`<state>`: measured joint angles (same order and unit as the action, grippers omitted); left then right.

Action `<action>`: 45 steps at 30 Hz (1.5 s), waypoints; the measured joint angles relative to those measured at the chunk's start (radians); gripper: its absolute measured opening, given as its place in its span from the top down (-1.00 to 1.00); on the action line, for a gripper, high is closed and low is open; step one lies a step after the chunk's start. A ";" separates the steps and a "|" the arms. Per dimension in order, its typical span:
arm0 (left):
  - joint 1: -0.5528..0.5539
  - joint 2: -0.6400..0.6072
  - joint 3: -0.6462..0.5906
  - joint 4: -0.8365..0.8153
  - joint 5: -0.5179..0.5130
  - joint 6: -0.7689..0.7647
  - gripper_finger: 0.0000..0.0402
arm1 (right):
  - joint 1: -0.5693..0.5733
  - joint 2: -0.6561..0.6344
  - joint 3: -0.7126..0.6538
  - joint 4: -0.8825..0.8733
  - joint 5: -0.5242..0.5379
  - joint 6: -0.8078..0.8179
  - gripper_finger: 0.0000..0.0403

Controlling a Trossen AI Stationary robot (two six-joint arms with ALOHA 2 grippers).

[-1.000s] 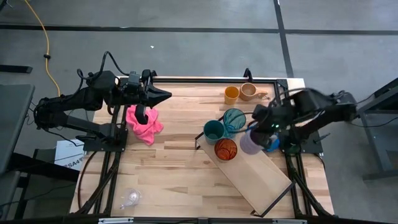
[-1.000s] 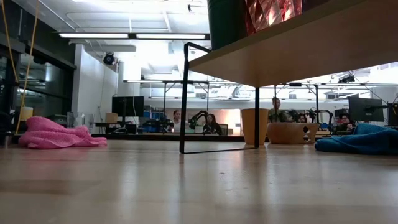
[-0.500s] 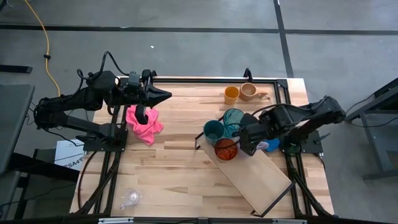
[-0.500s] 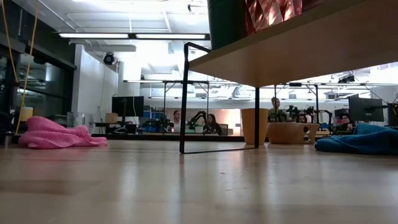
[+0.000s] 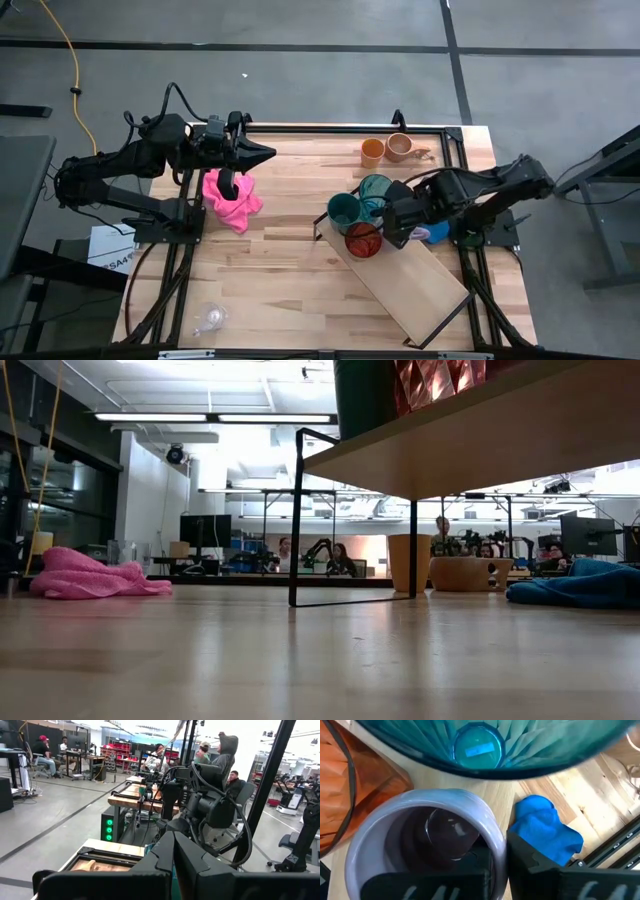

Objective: Stack small to large cups/mugs on shelf
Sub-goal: Put the purple mug on the shelf, then put the top transparent mug on the shelf

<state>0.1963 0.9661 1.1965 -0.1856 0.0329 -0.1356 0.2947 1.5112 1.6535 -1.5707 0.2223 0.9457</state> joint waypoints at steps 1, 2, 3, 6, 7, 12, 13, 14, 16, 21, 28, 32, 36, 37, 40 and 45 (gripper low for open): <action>0.000 0.000 0.000 0.000 0.000 0.000 1.00 | -0.003 0.006 0.000 0.000 -0.013 -0.001 0.97; 0.000 0.000 0.000 0.000 0.000 0.000 1.00 | -0.007 0.014 0.000 0.000 -0.026 -0.002 0.97; 0.000 0.000 0.000 0.000 0.000 0.000 1.00 | -0.009 0.020 0.000 0.000 -0.030 -0.003 0.97; 0.000 0.000 0.000 0.000 0.000 0.000 1.00 | -0.015 0.023 0.000 0.001 -0.029 -0.014 0.97; 0.000 0.000 0.000 0.001 0.000 0.000 1.00 | -0.020 0.023 0.000 -0.001 -0.029 -0.017 0.97; 0.000 0.000 0.000 0.000 0.000 0.000 1.00 | -0.027 0.020 0.000 -0.001 -0.043 -0.011 0.96; 0.000 0.000 0.000 0.000 0.000 0.000 1.00 | -0.027 0.020 0.000 0.000 -0.043 -0.011 0.92; 0.000 0.000 0.000 0.000 0.000 0.000 1.00 | -0.027 0.020 0.000 0.001 -0.044 -0.011 0.88; 0.000 0.000 0.000 0.000 0.000 0.000 1.00 | -0.027 0.019 0.000 0.001 -0.045 -0.011 0.77; 0.000 0.000 0.000 0.000 0.000 0.000 1.00 | -0.027 0.019 0.000 0.000 -0.044 -0.011 0.56; 0.000 0.000 0.000 0.000 0.000 0.000 1.00 | -0.027 0.019 0.000 0.000 -0.050 -0.011 0.43; 0.000 0.000 0.000 0.000 0.000 0.000 1.00 | -0.027 0.012 0.000 0.001 -0.060 -0.012 0.36; 0.000 0.000 0.000 0.000 0.000 0.000 1.00 | -0.027 -0.034 0.000 0.001 -0.092 -0.035 0.27; 0.000 0.000 0.000 0.000 0.000 0.000 1.00 | -0.026 -0.048 0.000 0.003 -0.096 -0.046 0.25; 0.000 0.000 0.000 0.000 0.000 0.000 1.00 | -0.026 -0.106 0.000 0.013 -0.103 -0.081 0.18; 0.000 0.000 0.000 0.000 0.000 0.000 1.00 | -0.026 -0.219 0.000 0.078 -0.157 -0.169 0.12</action>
<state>0.1963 0.9661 1.1965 -0.1852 0.0330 -0.1356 0.2686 1.2921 1.6539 -1.4930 0.0657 0.7770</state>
